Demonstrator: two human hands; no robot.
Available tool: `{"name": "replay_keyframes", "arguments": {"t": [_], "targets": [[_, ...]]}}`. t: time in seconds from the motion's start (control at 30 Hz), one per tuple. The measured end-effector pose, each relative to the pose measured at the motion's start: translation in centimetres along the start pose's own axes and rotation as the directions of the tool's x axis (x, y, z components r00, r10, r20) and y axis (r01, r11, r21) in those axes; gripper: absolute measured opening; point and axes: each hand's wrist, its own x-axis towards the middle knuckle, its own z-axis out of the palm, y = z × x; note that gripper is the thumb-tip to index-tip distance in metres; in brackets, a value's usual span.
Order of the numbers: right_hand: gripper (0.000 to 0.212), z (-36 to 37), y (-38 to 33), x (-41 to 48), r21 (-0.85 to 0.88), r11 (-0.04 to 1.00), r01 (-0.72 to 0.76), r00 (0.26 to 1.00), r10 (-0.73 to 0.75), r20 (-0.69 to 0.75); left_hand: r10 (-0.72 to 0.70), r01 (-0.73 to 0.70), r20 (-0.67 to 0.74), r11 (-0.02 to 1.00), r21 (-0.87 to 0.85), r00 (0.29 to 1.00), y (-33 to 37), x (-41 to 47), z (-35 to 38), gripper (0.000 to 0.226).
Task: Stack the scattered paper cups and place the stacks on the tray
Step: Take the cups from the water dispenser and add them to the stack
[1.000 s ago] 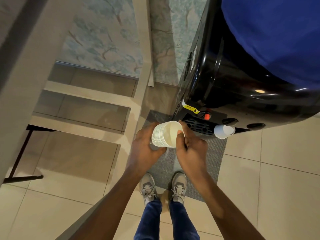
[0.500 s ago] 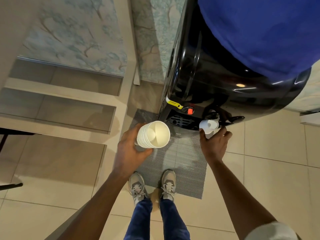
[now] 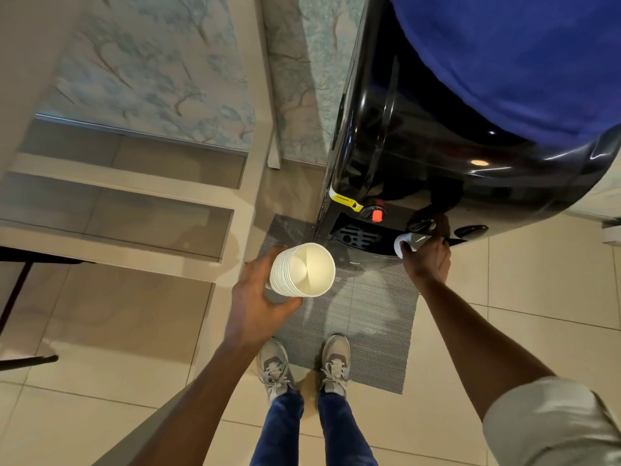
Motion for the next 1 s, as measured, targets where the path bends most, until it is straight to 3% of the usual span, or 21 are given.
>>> {"name": "replay_keyframes", "arguments": {"t": [0.17, 0.3, 0.4, 0.47, 0.53, 0.67, 0.77, 0.87, 1.0], "targets": [[0.053, -0.6, -0.6, -1.0, 0.036, 0.997, 0.074, 0.997, -0.073, -0.03, 0.004, -0.004, -0.017, 1.0, 0.005, 1.0, 0.2, -0.2, -0.4, 0.084], [0.061, -0.6, -0.6, -3.7, 0.311, 0.95, 0.025, 0.997, -0.044, 0.056, -0.019, 0.019, -0.04, 1.0, 0.002, 0.999, 0.9, -0.2, -0.8, 0.083], [0.047, -2.0, -1.8, -7.3, 0.68, 0.708, -0.192, 0.967, 0.019, 0.253, -0.023, 0.023, -0.052, 1.0, 0.004, 0.998, 1.5, -0.1, -1.2, 0.083], [0.037, -3.7, -3.3, -10.1, 0.803, 0.525, -0.283, 0.933, -0.045, 0.358, -0.03, 0.03, -0.063, 1.0, 0.002, 0.998, 1.9, -0.1, -1.5, 0.083], [0.033, -5.6, -5.2, -12.7, 0.857, 0.43, -0.284, 0.928, -0.103, 0.359, -0.04, 0.041, -0.088, 0.999, 0.004, 0.995, 2.2, -0.1, -2.1, 0.084], [0.032, -9.5, -8.7, -16.6, 0.933, 0.33, -0.142, 0.951, -0.215, 0.221, -0.066, 0.066, -0.128, 0.998, -0.009, 0.99, 2.9, -0.2, -3.2, 0.082], [0.039, -12.1, -10.9, -18.5, 0.94, 0.337, 0.061, 0.946, -0.319, 0.053, -0.064, 0.066, -0.14, 0.998, 0.012, 0.988, 3.5, -0.5, -3.7, 0.083], [0.038, -13.3, -12.2, -19.8, 0.913, 0.329, 0.239, 0.899, -0.43, -0.081, -0.033, 0.036, -0.123, 0.999, 0.016, 0.992, 4.1, -0.6, -4.1, 0.082], [0.047, -12.7, -12.5, -20.5, 0.865, 0.317, 0.389, 0.804, -0.576, -0.15, 0.012, -0.01, -0.14, 1.0, 0.016, 0.99, 6.0, -0.8, -4.7, 0.072]]}}
